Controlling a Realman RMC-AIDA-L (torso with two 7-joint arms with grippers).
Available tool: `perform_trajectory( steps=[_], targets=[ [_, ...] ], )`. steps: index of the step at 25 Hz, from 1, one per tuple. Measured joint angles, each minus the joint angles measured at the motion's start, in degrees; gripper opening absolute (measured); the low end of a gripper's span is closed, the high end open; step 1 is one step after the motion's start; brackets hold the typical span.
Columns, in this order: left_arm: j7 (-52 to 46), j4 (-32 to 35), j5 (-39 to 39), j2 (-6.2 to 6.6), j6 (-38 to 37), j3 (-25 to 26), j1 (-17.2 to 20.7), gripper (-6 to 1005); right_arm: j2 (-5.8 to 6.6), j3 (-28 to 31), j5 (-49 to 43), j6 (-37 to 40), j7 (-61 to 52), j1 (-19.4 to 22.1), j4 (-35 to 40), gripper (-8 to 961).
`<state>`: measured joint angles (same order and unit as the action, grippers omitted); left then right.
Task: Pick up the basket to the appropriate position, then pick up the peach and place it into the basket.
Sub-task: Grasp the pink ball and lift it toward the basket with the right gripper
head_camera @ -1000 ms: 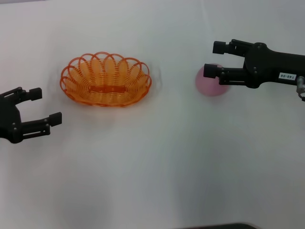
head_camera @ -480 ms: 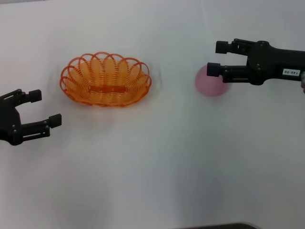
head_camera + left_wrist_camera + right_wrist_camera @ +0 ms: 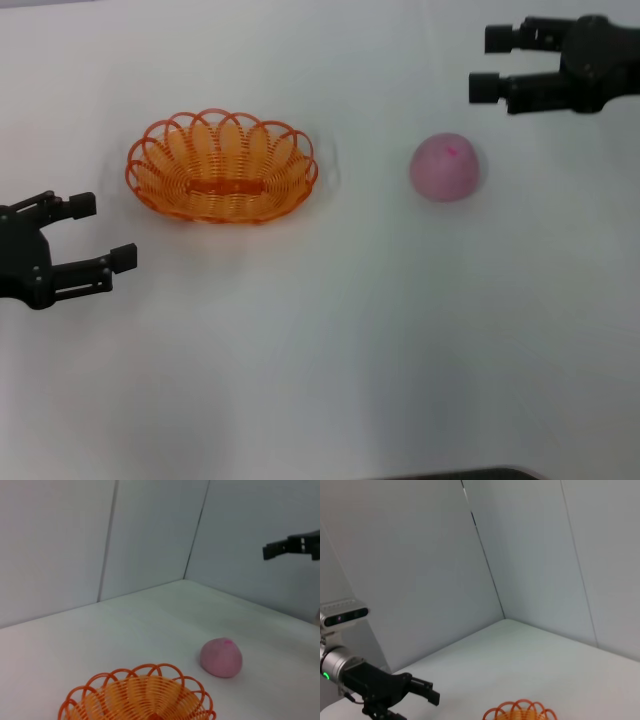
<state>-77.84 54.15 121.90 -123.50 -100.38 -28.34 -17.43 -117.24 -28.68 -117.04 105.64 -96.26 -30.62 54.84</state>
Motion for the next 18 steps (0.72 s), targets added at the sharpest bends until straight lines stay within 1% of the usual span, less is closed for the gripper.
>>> perform_trajectory(
  steps=[3,7,12,18],
  targets=[
    [-0.1,0.0,0.0,-0.04,-0.3,0.1,0.1,885,0.44,-0.8,-0.4,0.5,-3.3,-1.2,3.4,917],
    [-0.2,-0.1,0.0,-0.07,-0.8,0.2,0.1,885,1.23,-4.3,-2.1,0.4,-7.7,-2.8,6.9,917],
    [-0.3,-0.1,0.0,-0.12,-1.5,0.3,0.2,885,0.75,-7.9,-9.9,0.3,-12.9,-5.9,12.5,916],
    [-0.4,-0.2,0.0,-0.16,-1.6,0.1,0.0,884,0.18,-9.1,-18.9,-0.1,-15.8,-10.8,13.7,916]
  ],
)
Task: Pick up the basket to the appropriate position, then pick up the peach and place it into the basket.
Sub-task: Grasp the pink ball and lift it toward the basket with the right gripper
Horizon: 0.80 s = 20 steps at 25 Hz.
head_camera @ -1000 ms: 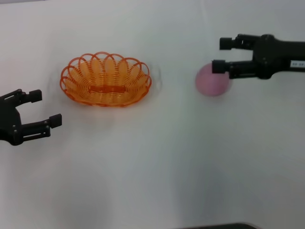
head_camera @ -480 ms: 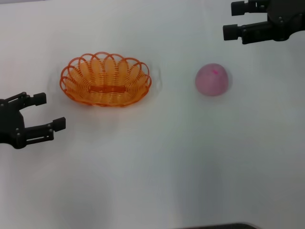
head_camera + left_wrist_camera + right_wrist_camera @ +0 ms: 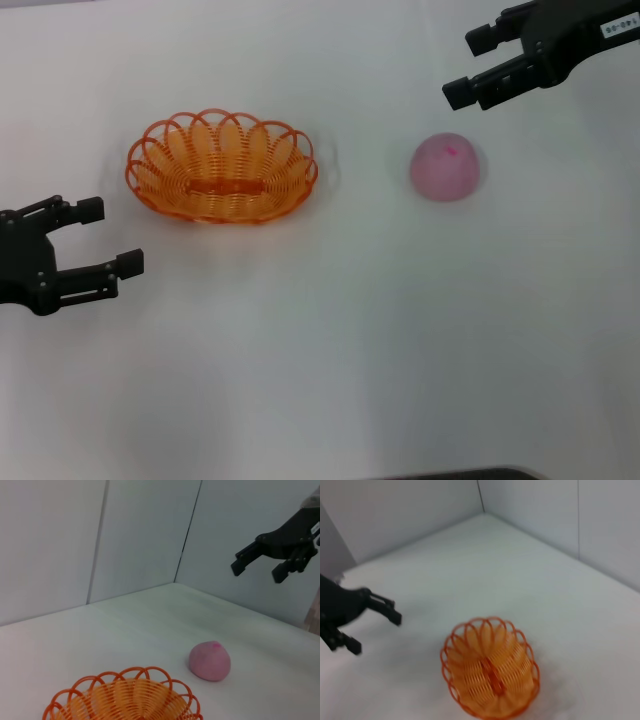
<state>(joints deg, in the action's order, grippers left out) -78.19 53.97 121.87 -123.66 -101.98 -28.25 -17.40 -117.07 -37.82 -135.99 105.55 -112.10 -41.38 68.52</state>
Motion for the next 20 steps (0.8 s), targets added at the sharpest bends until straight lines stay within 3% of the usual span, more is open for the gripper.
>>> perform_trajectory(
  steps=[8,20],
  targets=[
    [-0.6,0.0,0.0,0.13,-0.1,-0.1,-0.2,884,-1.96,-5.5,-14.1,-2.0,-4.0,-5.3,1.4,917],
    [-0.6,0.0,0.5,0.26,0.1,-0.2,-0.4,884,-2.57,-16.2,-21.1,-8.6,-10.3,-6.4,-0.5,917]
  ],
)
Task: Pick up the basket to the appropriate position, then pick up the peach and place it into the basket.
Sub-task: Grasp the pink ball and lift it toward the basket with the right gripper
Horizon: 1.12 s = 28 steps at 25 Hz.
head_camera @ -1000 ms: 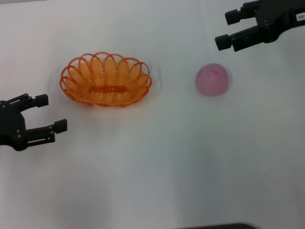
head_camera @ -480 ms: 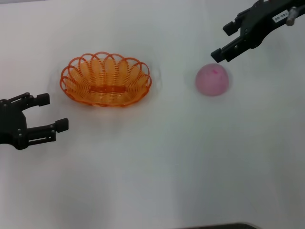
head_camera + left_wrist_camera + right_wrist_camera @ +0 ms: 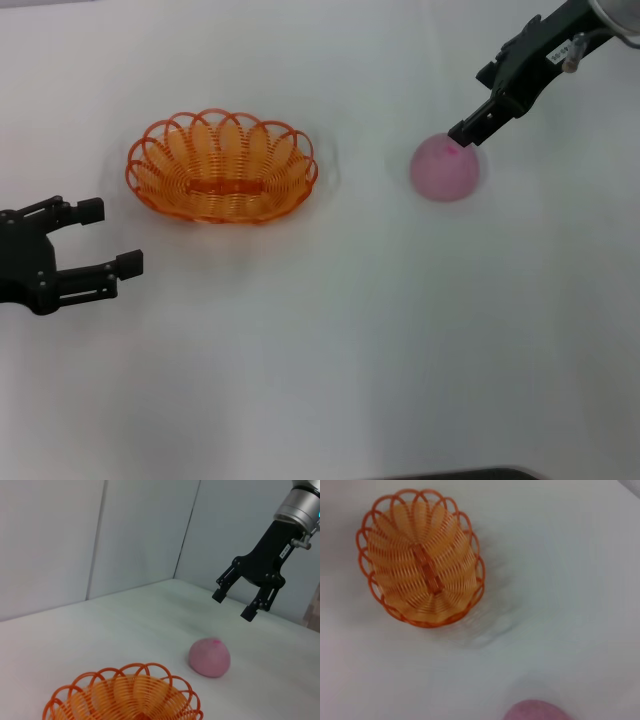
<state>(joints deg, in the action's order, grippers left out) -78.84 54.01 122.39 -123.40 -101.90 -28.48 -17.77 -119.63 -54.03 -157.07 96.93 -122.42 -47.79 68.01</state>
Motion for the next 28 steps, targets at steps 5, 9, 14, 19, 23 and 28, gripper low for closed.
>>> perform_trajectory(
  steps=[5,9,14,19,23,28],
  targets=[
    [0.0,0.0,0.5,0.00,0.2,0.0,-0.1,884,-0.12,-1.4,-1.0,-1.5,-0.8,-0.2,-1.6,917],
    [-0.1,-0.4,0.5,-0.04,0.2,0.0,-0.1,884,-0.11,-2.0,-0.9,-2.1,-0.9,-0.2,-2.4,917],
    [0.0,-0.8,0.5,-0.07,0.3,0.0,-0.1,884,-0.07,-3.5,-0.8,-5.2,-1.2,-0.6,-6.9,916],
    [0.0,-0.8,0.5,-0.14,0.3,0.0,-0.1,884,-0.05,-5.1,-0.6,-8.6,-1.5,-1.1,-11.1,917],
    [0.1,-0.8,0.4,-0.18,0.4,0.3,0.0,884,-0.06,-6.0,-0.6,-11.0,-1.8,-1.1,-13.4,914],
    [0.3,-1.8,0.3,-0.15,0.5,0.4,-0.1,884,-0.07,-6.5,-0.6,-13.2,-1.8,-1.4,-15.9,905]
  ],
)
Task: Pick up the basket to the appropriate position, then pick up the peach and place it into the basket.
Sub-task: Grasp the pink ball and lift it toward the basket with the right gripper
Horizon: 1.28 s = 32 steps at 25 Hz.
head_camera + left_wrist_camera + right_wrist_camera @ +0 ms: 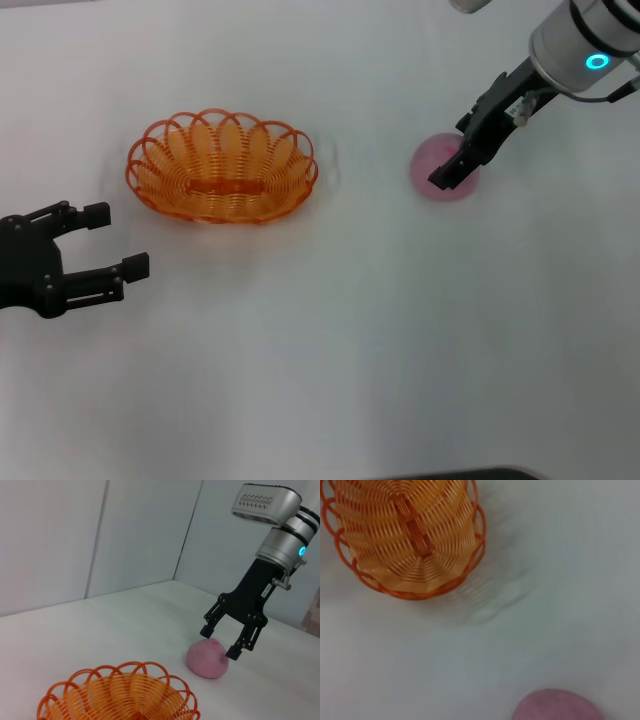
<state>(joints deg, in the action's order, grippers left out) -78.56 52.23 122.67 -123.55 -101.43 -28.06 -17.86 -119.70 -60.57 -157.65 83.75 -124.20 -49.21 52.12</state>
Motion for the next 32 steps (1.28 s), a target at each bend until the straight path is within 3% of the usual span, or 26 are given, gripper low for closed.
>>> perform_trajectory(
  steps=[28,32],
  targets=[
    [-0.2,-0.5,0.1,-0.12,0.8,0.0,-0.2,883,0.00,-0.9,-0.2,-1.5,-0.4,-0.4,-1.6,858],
    [-0.2,-0.5,0.2,-0.12,0.8,0.0,-0.1,883,0.00,-1.0,-0.3,-1.5,-0.4,-0.4,-1.6,718]
  ],
)
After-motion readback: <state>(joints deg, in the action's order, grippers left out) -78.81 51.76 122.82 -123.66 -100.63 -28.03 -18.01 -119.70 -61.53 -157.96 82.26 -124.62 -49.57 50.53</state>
